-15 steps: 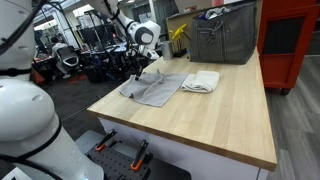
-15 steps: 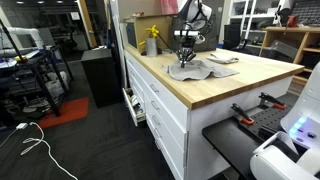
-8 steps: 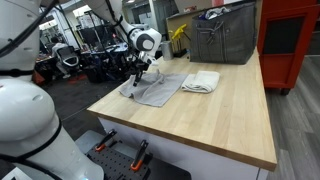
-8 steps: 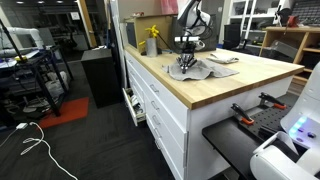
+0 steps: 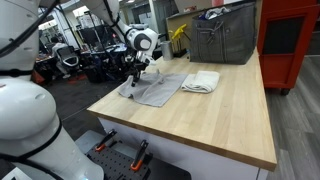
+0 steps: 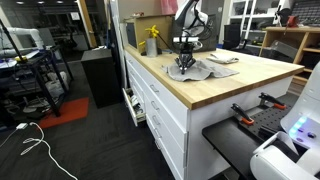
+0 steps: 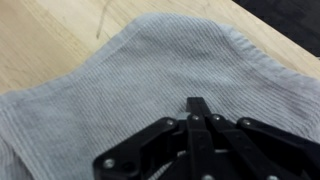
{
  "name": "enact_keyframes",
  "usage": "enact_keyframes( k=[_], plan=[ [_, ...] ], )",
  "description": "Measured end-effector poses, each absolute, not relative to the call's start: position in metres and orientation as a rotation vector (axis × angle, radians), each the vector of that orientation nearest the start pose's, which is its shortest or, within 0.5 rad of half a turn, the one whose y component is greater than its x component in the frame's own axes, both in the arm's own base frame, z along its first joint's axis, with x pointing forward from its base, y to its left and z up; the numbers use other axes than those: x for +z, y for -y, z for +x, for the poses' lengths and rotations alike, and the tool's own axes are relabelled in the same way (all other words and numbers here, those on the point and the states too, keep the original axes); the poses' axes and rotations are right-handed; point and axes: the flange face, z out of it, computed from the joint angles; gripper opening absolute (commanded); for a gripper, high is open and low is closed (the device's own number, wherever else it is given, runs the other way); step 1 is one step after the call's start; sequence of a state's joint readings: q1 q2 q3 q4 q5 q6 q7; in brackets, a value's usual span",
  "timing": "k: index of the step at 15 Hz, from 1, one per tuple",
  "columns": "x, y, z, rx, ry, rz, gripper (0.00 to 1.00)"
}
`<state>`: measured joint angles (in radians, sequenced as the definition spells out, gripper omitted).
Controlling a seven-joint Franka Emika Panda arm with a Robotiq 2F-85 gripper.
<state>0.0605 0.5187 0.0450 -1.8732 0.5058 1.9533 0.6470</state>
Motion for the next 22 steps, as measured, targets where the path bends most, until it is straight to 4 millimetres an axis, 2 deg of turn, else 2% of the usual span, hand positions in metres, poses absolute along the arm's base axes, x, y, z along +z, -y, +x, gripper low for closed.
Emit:
enact_keyframes(
  k=[6,9,19,22],
  plan=[
    [0.213,-0.139,0.571,0.827,-0.913,-2.608,0.0],
    [0.212,-0.154,0.564,0.843,-0.807,-2.632,0.0],
    [0.217,-0.179,0.548,0.826,-0.46,-2.728,0.0],
    [0.228,-0.175,0.551,0.79,-0.429,-2.759,0.0]
  ],
)
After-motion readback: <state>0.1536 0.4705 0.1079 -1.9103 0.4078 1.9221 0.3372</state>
